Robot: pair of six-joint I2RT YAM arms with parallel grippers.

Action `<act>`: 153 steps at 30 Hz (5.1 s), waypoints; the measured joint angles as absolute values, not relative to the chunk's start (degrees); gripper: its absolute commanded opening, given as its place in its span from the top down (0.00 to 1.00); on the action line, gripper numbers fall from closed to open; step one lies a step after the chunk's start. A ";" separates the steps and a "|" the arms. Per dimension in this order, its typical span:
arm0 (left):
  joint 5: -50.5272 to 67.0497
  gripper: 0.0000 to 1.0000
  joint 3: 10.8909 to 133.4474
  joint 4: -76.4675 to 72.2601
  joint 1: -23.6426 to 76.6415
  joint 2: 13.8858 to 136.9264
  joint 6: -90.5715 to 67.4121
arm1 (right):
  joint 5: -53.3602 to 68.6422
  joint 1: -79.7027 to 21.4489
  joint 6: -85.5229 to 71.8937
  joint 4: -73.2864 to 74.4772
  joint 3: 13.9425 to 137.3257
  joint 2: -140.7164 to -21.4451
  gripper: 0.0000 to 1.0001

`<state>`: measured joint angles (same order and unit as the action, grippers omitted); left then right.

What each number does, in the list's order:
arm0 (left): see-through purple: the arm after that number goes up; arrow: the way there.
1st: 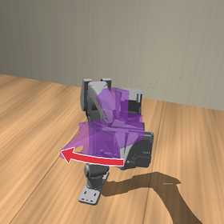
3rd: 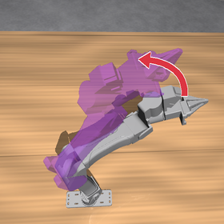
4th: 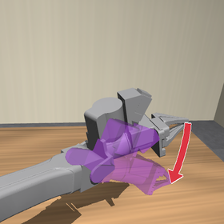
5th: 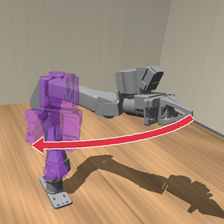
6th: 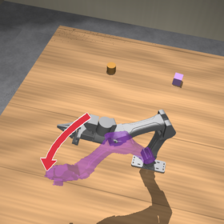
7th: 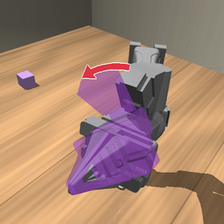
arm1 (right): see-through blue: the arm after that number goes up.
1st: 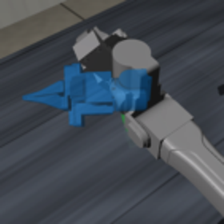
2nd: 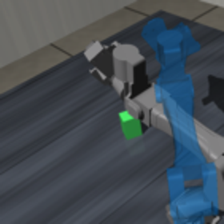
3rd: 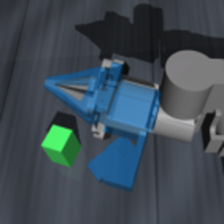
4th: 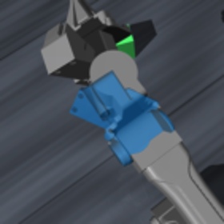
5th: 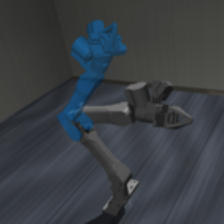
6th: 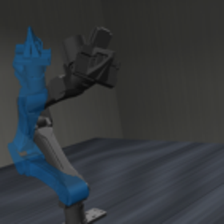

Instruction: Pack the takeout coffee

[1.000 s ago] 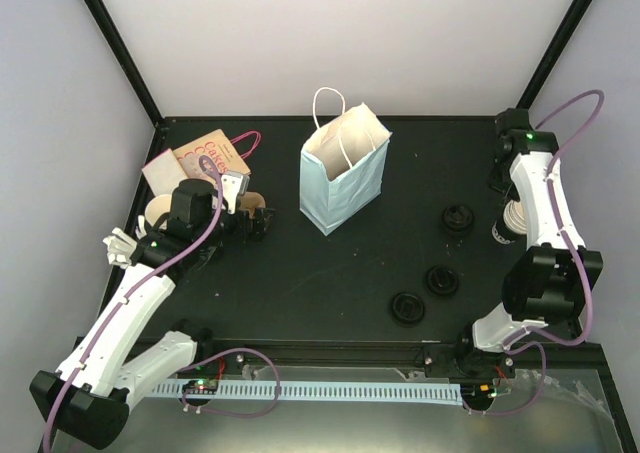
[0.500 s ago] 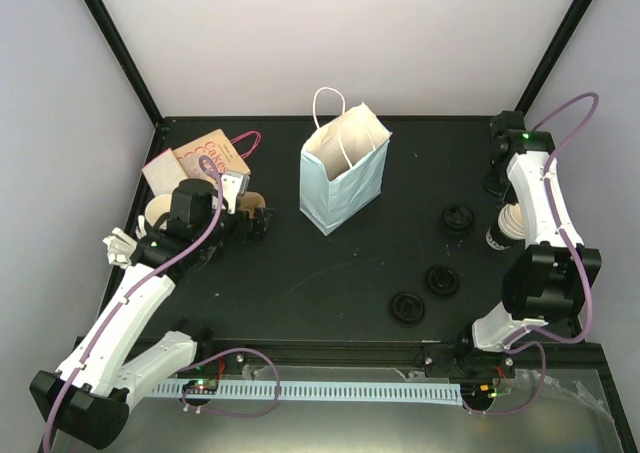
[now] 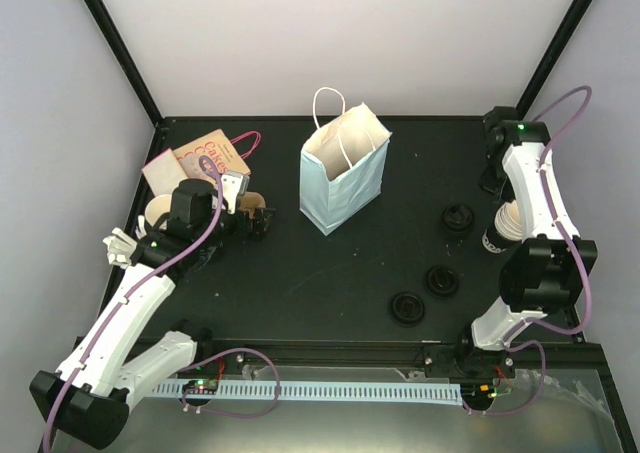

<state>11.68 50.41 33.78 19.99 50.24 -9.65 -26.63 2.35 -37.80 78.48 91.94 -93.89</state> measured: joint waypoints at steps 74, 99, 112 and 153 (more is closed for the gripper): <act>10.79 0.01 49.28 32.93 20.01 49.52 -9.56 | -30.02 -2.96 -38.39 82.63 92.49 -97.80 0.99; 12.27 0.01 49.23 32.91 20.01 49.60 -8.95 | -35.86 -5.13 -40.73 84.64 93.54 -94.06 0.99; 12.27 0.01 49.23 32.93 20.01 49.60 -8.95 | -29.02 -5.13 -33.19 86.08 101.16 -86.50 0.99; 10.92 0.01 49.23 32.93 20.01 52.75 -7.55 | -20.73 -50.11 -21.54 50.39 72.36 -88.62 0.99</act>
